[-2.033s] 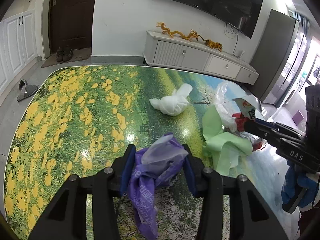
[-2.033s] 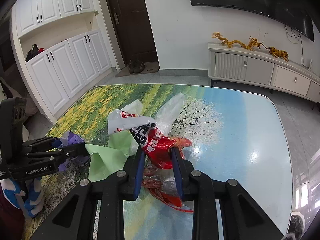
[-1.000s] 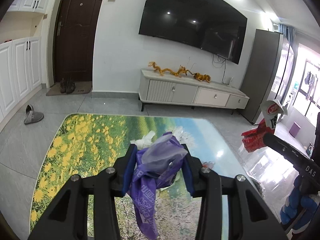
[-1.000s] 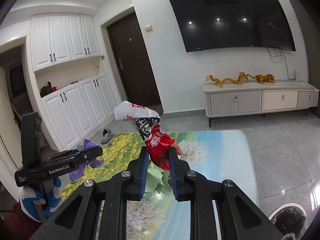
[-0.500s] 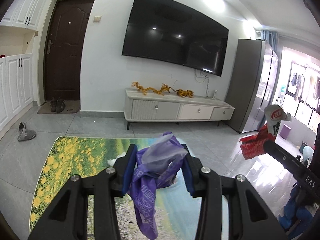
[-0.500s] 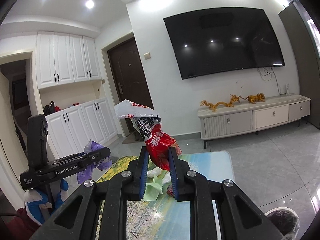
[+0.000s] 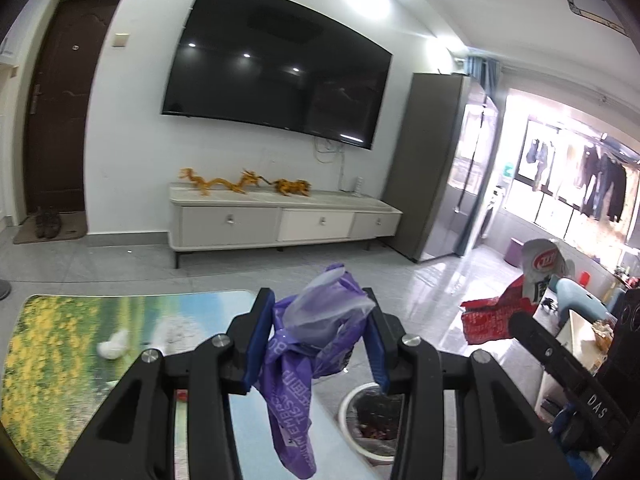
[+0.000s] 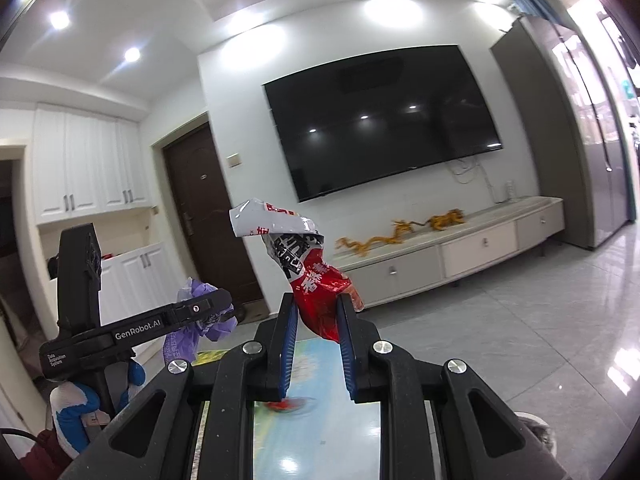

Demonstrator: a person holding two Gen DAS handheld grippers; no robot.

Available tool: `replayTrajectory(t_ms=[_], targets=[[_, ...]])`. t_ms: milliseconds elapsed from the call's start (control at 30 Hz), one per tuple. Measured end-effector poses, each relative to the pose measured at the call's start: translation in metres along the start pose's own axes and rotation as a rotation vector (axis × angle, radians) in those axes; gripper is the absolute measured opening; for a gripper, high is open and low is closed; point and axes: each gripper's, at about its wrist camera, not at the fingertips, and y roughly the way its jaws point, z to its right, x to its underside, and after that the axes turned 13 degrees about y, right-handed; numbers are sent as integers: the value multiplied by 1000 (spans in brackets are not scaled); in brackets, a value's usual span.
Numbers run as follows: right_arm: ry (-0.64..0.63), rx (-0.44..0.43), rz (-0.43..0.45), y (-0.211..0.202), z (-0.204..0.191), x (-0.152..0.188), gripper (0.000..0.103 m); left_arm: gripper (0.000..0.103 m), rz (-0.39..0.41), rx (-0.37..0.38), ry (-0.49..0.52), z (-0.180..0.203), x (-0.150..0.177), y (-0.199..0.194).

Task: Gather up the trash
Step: 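Carry both bags to the bin and open both tools over it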

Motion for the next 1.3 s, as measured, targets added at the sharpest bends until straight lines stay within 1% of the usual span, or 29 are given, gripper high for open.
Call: replayTrajectory(t_ms=[100, 267, 400, 533, 633, 933, 1100, 1133, 1233, 1300], targets=[[44, 56, 23, -9, 30, -5, 19, 41, -27, 55, 11, 29, -6, 30], [127, 159, 30, -12, 87, -6, 19, 41, -109, 142, 18, 75, -4, 94], [204, 231, -7, -2, 137, 5, 19, 41, -200, 211, -13, 103, 14, 149], [290, 294, -62, 7, 185, 22, 19, 41, -289, 245, -27, 125, 35, 198], [344, 327, -101, 16, 211, 33, 19, 41, -342, 253, -23, 140, 51, 227], [450, 407, -192, 34, 260, 62, 19, 42, -464, 278, -9, 167, 95, 284], [501, 456, -240, 42, 280, 77, 19, 43, -511, 299, -14, 175, 110, 304], [508, 465, -250, 44, 283, 78, 22, 44, -520, 305, -18, 175, 111, 307], [543, 485, -281, 47, 295, 86, 22, 47, -541, 317, -27, 179, 117, 317], [554, 497, -303, 47, 302, 91, 23, 53, -551, 322, -29, 180, 119, 321]])
